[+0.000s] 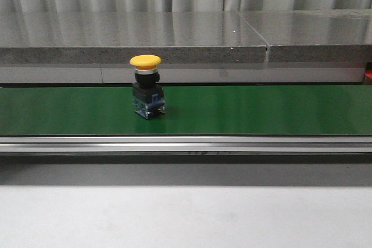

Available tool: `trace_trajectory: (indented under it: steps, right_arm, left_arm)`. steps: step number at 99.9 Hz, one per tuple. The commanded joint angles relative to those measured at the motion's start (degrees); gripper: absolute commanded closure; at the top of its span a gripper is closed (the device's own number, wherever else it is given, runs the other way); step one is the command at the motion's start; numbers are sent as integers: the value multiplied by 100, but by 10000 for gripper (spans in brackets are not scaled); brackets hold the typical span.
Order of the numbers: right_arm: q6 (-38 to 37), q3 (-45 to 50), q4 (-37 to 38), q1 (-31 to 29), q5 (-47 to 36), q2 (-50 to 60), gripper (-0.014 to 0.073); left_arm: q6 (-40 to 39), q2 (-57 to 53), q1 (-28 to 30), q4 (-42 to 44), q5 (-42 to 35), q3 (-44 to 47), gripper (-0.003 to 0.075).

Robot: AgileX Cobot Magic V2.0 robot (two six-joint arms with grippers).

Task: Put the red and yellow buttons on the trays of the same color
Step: 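Lower the red button into the red tray and open the right gripper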

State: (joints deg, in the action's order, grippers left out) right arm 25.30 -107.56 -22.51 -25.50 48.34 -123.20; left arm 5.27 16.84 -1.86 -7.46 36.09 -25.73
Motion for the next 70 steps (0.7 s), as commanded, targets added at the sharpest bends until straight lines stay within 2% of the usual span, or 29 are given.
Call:
trace_trajectory:
  steps: [1,49,59,70]
  right_arm:
    - [66,-271,-106,-30,-329,215,585]
    - [66,-284,183,-30,-516,-150,568]
    - [66,-294,183,-30,-537,-150,437]
    - [66,-295,183,-30,-536,-132,184]
  left_arm:
    - [-52,48,-51,-73,-396,-156,739]
    - [-52,48,-51,-73,-396,-156,739]
    - [-52,48,-51,-73,-396,-156,739]
    - [-52,48,-51,-73,-396,-156,739]
